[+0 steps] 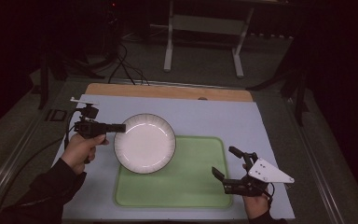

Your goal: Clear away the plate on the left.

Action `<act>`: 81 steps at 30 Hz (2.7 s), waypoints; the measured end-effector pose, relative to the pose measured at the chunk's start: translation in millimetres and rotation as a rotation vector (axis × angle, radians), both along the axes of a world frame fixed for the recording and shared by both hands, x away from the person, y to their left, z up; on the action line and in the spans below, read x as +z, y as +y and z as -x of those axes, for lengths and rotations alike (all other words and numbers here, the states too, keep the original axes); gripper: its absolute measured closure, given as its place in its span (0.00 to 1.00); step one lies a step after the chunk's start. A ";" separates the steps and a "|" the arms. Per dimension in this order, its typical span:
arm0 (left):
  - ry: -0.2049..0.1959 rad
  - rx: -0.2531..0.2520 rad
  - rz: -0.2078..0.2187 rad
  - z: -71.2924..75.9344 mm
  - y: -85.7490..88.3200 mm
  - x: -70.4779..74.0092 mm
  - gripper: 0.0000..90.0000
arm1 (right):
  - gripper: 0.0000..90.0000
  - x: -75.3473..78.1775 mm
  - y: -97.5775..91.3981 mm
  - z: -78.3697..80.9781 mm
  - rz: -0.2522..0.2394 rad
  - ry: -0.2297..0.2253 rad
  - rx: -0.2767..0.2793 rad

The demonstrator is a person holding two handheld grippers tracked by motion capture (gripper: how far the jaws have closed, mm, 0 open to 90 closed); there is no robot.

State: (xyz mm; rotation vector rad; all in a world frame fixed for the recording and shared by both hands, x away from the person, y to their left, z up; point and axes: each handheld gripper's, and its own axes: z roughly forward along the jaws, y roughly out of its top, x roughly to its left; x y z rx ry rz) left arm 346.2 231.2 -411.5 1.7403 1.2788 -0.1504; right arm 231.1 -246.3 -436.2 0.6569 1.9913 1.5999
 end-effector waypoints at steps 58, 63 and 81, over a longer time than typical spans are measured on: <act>0.107 -0.132 -0.042 -18.5 -98.5 -87.8 0.92 | 0.15 -0.7 0.6 0.2 0.001 0.012 0.012; 0.139 -0.119 -0.019 -21.1 -95.0 -96.6 0.92 | 0.15 -1.0 0.4 -0.2 0.001 0.015 0.011; 0.134 -0.120 -0.106 -25.7 -98.5 -112.9 0.94 | 0.15 -1.8 0.8 -0.6 0.009 0.016 0.018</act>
